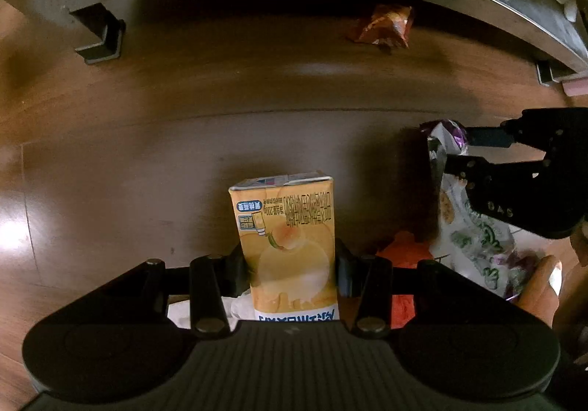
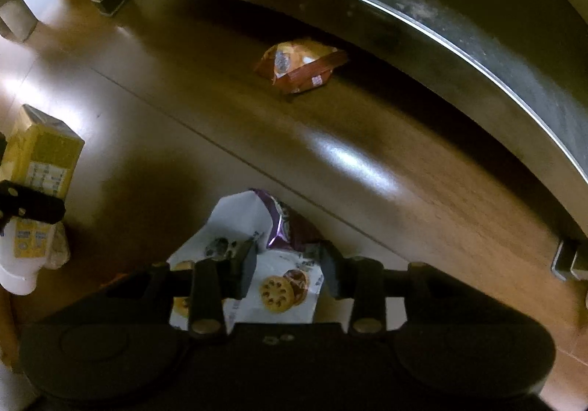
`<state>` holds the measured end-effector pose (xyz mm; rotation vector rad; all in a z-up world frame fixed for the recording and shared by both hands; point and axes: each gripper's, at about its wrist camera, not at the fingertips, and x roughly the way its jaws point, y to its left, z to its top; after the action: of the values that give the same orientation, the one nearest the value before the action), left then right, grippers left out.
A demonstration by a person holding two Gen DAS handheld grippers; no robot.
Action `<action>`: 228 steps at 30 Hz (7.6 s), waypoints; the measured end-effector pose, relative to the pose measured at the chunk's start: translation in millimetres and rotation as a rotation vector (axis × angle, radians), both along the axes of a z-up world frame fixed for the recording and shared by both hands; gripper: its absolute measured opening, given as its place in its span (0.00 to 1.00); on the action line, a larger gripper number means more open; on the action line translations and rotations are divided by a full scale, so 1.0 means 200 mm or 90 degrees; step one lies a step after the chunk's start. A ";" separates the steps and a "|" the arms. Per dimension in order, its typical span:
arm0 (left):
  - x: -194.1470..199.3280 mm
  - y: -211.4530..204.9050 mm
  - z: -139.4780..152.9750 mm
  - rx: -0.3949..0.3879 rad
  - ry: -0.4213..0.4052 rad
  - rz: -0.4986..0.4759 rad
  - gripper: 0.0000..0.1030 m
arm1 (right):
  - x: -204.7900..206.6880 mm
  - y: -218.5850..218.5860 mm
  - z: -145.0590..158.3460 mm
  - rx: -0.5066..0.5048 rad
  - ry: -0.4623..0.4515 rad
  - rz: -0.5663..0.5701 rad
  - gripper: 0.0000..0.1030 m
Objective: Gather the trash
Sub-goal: 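Lift and carry the milk carton and snack wrapper with both tools to the wastebasket, then open both tools to drop the carton and wrapper into the wastebasket, then withdraw both tools and lower them toward the orange mesh bag and white cloth, then grasp white cloth with left tool while right grasps orange plastic bag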
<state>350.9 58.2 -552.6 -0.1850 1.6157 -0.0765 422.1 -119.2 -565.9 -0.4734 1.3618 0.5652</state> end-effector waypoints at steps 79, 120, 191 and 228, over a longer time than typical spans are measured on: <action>0.32 0.24 3.36 0.053 -0.719 0.076 0.43 | 0.14 0.27 3.31 0.228 -0.701 -0.140 0.19; 0.14 0.16 3.21 0.047 -0.638 0.050 0.82 | -0.13 0.04 3.24 0.313 -0.524 -0.120 0.52; -0.20 0.05 -0.01 0.028 0.025 -0.083 0.99 | -0.43 0.14 0.12 0.077 0.145 -0.180 0.52; -0.23 0.03 -0.01 -0.007 -0.004 -0.113 0.22 | -0.44 0.22 0.11 0.060 0.070 -0.144 0.44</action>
<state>304.9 64.3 -554.5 -0.0490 1.6229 -0.2223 334.3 -75.5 -543.2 -0.2091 1.4642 0.4719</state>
